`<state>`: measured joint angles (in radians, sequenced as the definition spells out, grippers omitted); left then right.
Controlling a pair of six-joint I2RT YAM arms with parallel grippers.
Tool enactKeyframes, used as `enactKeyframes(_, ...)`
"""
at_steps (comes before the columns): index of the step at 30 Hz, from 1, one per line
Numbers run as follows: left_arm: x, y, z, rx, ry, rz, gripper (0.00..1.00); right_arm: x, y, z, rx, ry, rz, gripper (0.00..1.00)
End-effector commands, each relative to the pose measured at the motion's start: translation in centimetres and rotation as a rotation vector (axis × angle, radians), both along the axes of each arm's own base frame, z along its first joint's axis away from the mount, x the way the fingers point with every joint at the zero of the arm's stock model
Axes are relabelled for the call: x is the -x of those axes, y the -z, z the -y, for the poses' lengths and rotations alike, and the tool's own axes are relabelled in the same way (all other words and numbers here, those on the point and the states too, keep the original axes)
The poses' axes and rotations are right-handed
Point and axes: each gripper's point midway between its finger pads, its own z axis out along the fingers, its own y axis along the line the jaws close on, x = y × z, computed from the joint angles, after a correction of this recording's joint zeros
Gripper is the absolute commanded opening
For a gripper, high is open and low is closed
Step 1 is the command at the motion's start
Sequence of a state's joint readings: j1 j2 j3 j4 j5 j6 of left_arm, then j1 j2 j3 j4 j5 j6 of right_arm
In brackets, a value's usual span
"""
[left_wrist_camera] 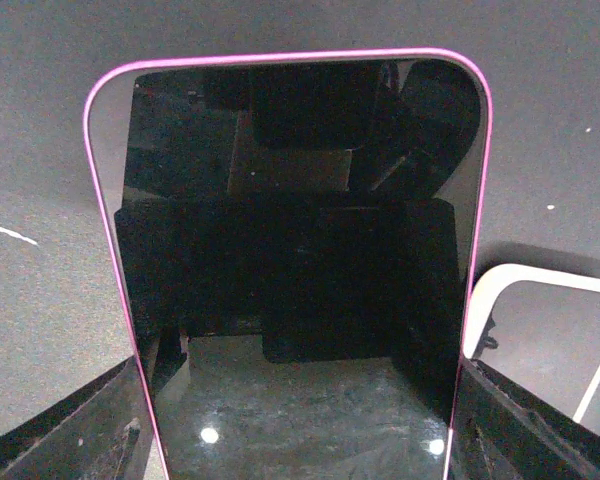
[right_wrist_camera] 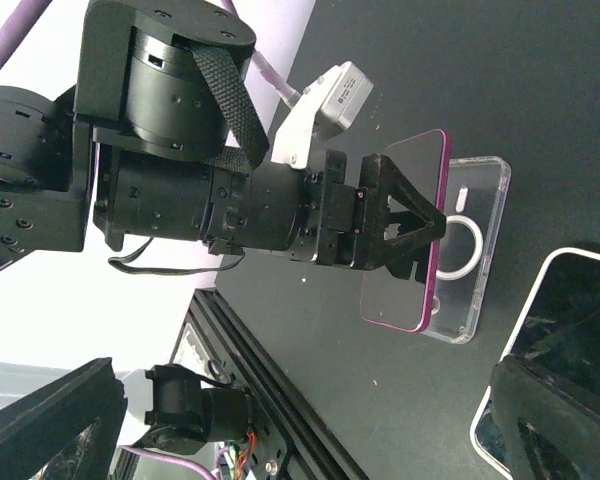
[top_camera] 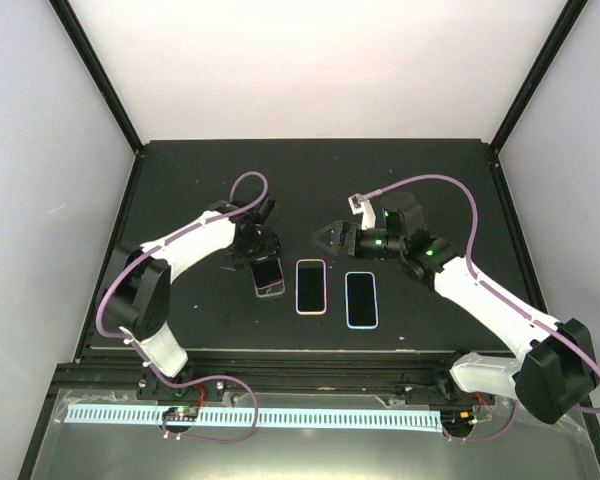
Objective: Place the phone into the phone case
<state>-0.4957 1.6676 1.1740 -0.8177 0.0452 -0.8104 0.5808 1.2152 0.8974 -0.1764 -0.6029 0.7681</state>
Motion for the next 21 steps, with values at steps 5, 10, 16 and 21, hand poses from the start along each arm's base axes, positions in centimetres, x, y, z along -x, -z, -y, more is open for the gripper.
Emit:
enactKeyframes(5,-0.6,0.3,1.3,-0.013,0.063,0.006,0.68,0.1,0.0,0.6,0.003,0.019,0.009,1.00)
enactKeyframes(10,-0.7,1.0,1.4,-0.033,0.071,-0.011,0.68,0.1,-0.2,0.6,0.002,0.019,0.014,1.00)
enactKeyframes(16,-0.7,1.6,1.6,-0.038,0.075,-0.026,0.69,0.1,-0.1,0.7,0.004,0.020,0.014,1.00)
enactKeyframes(21,-0.8,2.1,1.4,-0.060,0.075,-0.034,0.70,0.1,-0.1,0.7,0.005,0.020,0.013,1.00)
